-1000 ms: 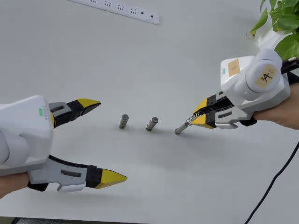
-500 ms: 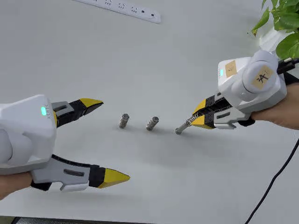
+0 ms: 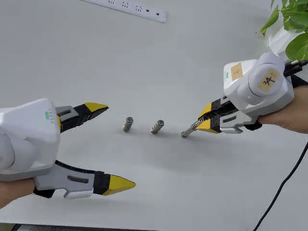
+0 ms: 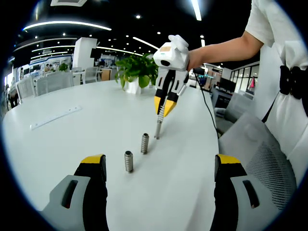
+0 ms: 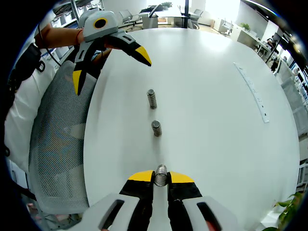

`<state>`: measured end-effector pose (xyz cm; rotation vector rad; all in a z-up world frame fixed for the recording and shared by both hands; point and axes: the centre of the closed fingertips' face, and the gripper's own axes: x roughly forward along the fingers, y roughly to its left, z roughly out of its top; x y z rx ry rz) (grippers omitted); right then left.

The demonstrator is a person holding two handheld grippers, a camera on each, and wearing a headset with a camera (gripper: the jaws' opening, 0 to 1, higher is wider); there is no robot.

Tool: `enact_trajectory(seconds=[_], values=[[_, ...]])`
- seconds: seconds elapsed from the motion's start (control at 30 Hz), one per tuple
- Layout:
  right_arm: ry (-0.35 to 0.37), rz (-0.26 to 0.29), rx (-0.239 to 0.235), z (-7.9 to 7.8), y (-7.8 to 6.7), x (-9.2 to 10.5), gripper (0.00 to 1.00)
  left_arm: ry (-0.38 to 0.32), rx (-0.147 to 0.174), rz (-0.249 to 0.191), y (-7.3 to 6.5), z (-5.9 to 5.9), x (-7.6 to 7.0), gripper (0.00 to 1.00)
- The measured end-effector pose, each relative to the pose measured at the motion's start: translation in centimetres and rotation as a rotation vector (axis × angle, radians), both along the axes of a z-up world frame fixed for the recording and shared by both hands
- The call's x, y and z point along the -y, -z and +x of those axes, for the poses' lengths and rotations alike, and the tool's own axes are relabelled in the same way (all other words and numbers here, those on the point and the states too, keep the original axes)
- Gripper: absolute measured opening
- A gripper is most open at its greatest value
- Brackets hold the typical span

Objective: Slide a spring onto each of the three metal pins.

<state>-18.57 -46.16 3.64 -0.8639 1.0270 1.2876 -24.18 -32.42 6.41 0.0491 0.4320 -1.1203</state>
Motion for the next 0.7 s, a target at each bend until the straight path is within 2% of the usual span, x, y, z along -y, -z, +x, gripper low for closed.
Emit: enact_trajectory(seconds=[0.7], values=[[-0.013,-0.002,-0.004,0.04,0.90,0.06,0.07,0.004,-0.008,-0.011,0.12,-0.05,0.25,0.92]])
